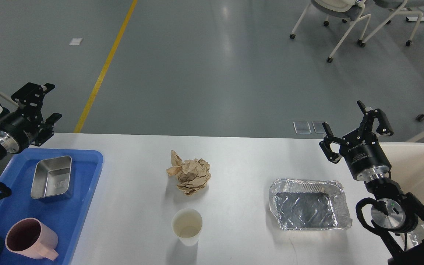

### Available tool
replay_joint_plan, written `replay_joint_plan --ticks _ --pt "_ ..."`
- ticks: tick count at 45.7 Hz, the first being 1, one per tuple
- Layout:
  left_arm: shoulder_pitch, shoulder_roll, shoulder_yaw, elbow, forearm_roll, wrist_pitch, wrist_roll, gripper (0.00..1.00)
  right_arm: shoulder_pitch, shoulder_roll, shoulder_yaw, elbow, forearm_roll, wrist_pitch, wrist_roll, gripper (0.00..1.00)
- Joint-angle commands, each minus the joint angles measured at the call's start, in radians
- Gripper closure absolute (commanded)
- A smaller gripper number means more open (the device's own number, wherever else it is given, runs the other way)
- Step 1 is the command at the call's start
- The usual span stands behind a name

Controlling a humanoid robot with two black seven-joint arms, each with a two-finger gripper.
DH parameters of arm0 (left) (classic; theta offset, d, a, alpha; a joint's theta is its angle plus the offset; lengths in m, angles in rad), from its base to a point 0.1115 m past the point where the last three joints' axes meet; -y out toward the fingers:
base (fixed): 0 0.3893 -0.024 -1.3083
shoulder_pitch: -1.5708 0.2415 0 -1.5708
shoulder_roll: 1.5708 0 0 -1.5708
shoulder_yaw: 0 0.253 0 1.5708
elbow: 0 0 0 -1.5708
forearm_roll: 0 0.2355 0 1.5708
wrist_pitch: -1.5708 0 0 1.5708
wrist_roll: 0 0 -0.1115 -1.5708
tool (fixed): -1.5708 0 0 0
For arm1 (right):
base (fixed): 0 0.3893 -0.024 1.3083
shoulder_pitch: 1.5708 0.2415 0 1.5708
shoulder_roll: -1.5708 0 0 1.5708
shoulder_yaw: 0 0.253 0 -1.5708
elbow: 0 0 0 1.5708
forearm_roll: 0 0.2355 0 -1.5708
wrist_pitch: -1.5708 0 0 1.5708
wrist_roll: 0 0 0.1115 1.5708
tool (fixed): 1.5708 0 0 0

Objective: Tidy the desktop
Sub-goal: 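Reach the right gripper to the edge of the foil tray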

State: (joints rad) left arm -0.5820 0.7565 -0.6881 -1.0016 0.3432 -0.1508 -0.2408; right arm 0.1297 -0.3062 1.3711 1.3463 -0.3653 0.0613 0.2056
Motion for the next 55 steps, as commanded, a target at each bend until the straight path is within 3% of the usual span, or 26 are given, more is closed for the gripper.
replay_joint_plan --ticks 1,9,16,22,35,46,55 --pt "0.166 -0.061 -0.163 -0.216 -0.024 0.109 -0.006 0.03 -0.001 -0.042 -0.032 0.000 -0.004 0.005 -0.002 0.00" --pt "0.379 -0.209 -0.435 -0.287 -0.023 0.116 -0.005 0.03 0.017 -0.160 -0.092 0.002 -0.104 0.021 0.000 0.00" --pt "0.473 -0.331 -0.606 -0.287 -0.023 0.041 -0.005 0.03 0.034 -0.286 -0.133 0.031 -0.432 0.023 0.008 0.00" --pt "0.527 -0.388 -0.700 -0.287 -0.024 0.028 -0.005 0.03 0.007 -0.453 -0.150 0.138 -0.671 0.057 0.006 0.00" --pt "0.564 -0.405 -0.714 -0.279 -0.023 0.028 -0.005 0.03 -0.018 -0.892 -0.365 0.250 -0.713 0.227 -0.023 0.00" --pt "0.568 -0.416 -0.703 -0.272 -0.023 0.022 -0.009 0.03 -0.018 -1.171 -0.464 0.269 -0.716 0.238 -0.014 0.00" --pt "0.570 -0.417 -0.700 -0.266 -0.024 -0.042 -0.008 0.03 -0.018 -1.259 -0.481 0.289 -0.764 0.238 -0.014 0.00"
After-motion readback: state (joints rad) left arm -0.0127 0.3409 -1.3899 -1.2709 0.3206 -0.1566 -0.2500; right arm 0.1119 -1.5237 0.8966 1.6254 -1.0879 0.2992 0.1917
